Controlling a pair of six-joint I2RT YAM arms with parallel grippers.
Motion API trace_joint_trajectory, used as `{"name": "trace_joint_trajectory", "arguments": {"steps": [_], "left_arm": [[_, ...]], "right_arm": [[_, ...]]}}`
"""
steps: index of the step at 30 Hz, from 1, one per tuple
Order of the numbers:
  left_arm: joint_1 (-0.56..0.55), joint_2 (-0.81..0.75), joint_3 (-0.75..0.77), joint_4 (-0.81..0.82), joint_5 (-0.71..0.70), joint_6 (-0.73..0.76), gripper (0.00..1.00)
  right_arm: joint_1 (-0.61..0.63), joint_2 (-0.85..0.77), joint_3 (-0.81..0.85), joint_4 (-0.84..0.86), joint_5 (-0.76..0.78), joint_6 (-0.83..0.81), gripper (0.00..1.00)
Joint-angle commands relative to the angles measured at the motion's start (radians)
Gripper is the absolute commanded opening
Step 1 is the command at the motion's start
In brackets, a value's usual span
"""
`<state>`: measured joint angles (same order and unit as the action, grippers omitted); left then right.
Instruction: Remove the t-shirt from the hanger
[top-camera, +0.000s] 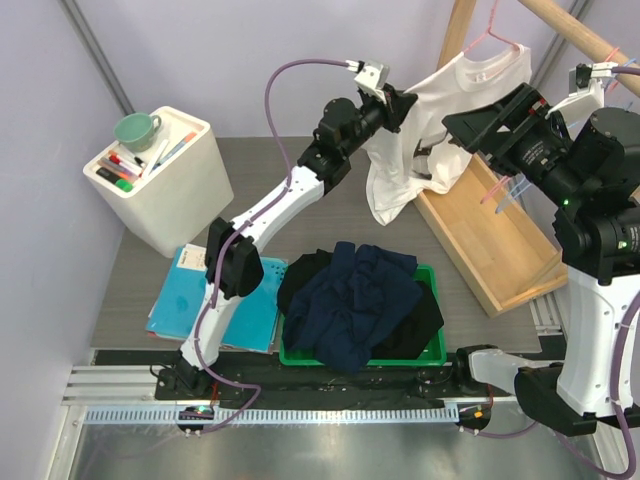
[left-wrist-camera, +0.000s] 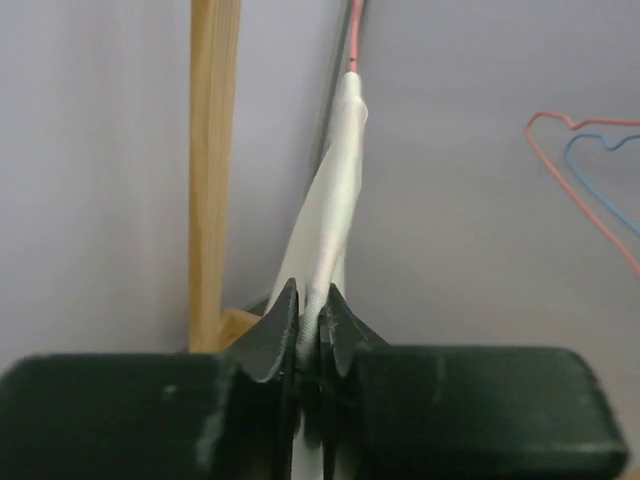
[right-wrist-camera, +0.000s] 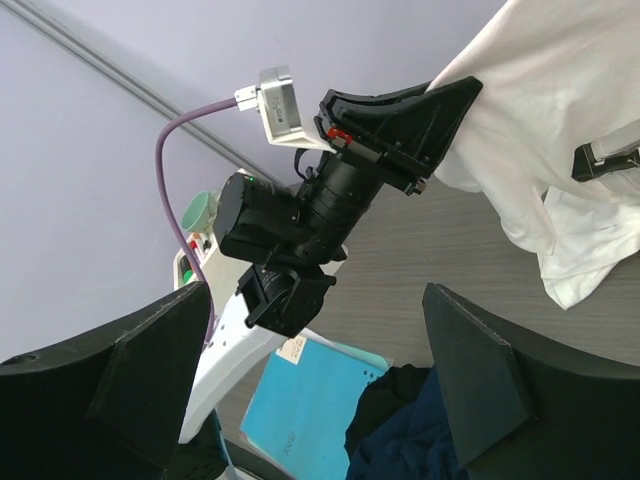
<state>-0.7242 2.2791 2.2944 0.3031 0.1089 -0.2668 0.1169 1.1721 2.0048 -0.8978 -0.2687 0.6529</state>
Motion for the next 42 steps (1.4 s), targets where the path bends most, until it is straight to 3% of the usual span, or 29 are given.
{"name": "trace_joint_trajectory", "arguments": {"steps": [1, 8, 24, 33, 42], "left_arm": [[0.005, 0.013, 0.06, 0.103, 0.072, -0.07, 0.01], [-0.01, -0.062, 0.03, 0.097, 0.107, -0.209, 0.0], [-0.049, -0.388, -0.078, 0.058, 0.1, -0.298, 0.0], [-0.049, -0.411, -0.085, -0.03, 0.13, -0.351, 0.0], [-0.064, -0.412, -0.191, 0.014, 0.181, -0.39, 0.0]], "right_arm": [[0.006, 0.001, 0.034, 0.025, -0.001, -0.01, 0.93], [0.007, 0.014, 0.023, 0.026, 0.083, -0.019, 0.93], [0.006, -0.008, 0.008, 0.063, 0.299, -0.052, 0.95], [0.006, 0.024, 0.035, 0.05, 0.446, -0.013, 0.97], [0.003, 0.21, 0.195, 0.043, 0.417, 0.117, 0.96]]}}
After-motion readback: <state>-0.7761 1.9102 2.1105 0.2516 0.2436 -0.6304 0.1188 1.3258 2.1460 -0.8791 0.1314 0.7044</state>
